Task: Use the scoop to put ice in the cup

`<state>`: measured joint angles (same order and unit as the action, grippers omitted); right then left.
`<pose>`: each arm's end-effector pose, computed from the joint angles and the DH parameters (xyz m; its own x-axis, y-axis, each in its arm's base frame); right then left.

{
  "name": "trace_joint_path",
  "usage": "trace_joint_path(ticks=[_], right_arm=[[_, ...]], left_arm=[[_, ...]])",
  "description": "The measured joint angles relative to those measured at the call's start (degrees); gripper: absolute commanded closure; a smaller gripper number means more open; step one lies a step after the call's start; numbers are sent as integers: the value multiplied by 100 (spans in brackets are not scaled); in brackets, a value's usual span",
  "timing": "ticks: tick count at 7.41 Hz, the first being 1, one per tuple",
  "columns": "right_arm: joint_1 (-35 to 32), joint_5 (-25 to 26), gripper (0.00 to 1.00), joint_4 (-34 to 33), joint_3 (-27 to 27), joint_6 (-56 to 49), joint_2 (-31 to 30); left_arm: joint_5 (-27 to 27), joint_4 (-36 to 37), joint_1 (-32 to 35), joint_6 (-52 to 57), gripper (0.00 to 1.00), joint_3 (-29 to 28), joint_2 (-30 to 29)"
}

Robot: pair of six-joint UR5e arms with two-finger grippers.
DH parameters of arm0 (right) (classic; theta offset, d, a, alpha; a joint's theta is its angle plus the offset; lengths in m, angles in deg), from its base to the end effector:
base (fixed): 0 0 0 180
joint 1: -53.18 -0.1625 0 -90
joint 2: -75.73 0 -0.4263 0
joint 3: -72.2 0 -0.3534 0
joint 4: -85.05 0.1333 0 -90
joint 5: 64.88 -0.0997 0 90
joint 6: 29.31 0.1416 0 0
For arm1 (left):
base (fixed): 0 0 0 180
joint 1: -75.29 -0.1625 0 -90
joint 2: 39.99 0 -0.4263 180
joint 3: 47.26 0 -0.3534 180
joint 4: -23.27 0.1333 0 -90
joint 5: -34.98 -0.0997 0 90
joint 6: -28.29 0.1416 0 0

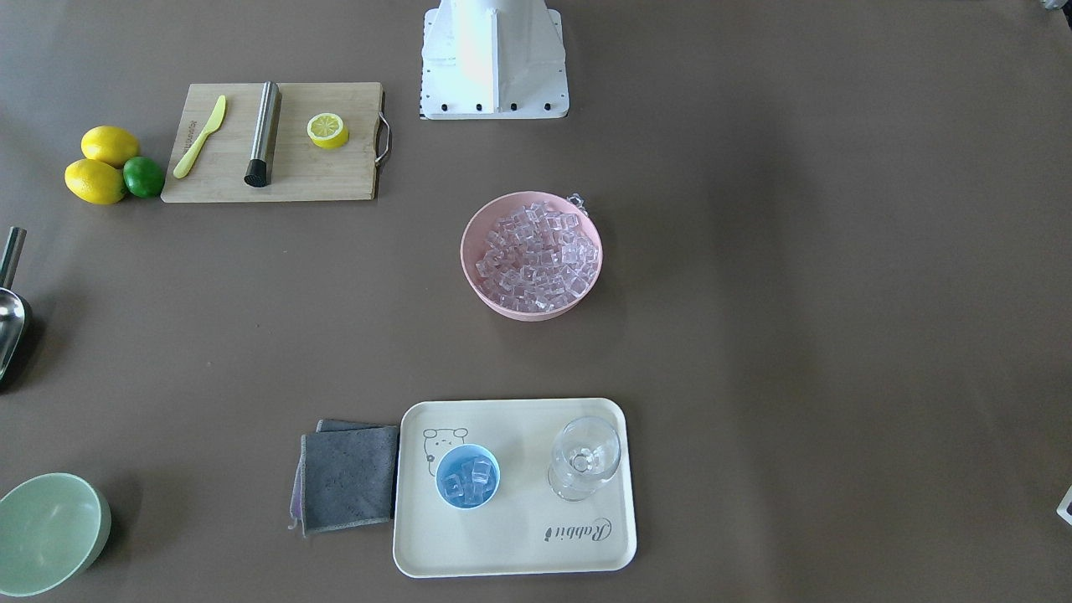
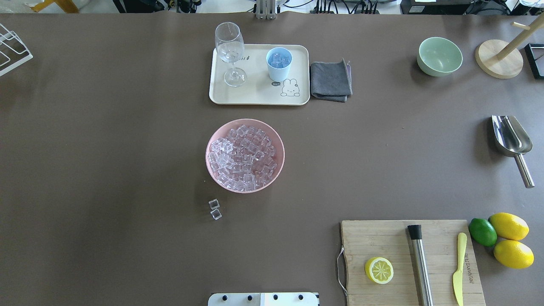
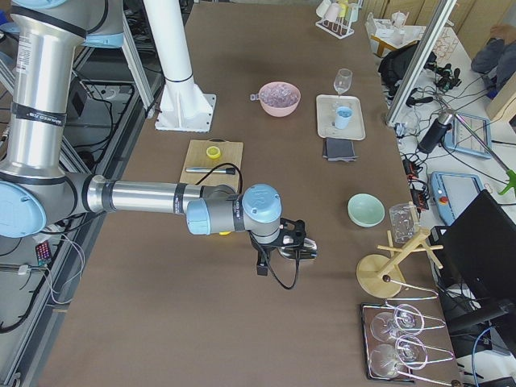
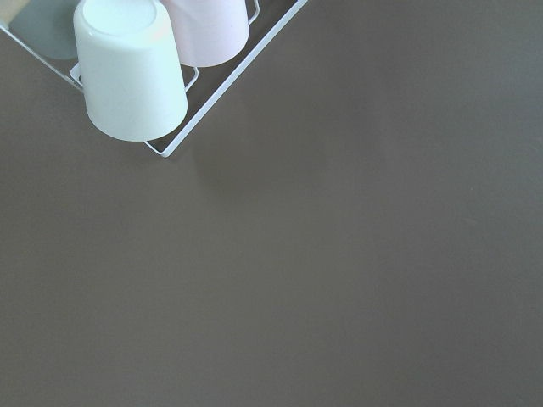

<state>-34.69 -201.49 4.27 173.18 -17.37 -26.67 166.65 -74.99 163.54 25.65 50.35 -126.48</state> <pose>0.0165 -0.3746 0.6705 0.6757 0.0834 0.7325 -0.1052 0.9943 -0.0162 -0.0255 -0.4474 0.6447 0.7429 0.1199 -0.6586 0.0044 0.9829 0.1839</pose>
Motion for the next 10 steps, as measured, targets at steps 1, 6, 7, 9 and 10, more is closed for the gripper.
trace_joint_path(ticks=[1, 6, 7, 9, 10], right_arm=[[-53, -15, 0, 11, -1, -59, -24], [-88, 6, 0, 19, -30, -82, -2], [-89, 23, 0, 23, -23, -89, -4], [-90, 86, 0, 23, -10, -94, -7], [-90, 160, 0, 21, -17, -95, -5]], left_arm=[[4, 0, -16, 0, 1, 8, -4], [394, 115, -104, -9, 1, 208, -11], [400, 150, -169, -9, 1, 250, -13], [398, 172, -221, -4, 1, 252, -16], [388, 175, -225, 11, 1, 214, -16]])
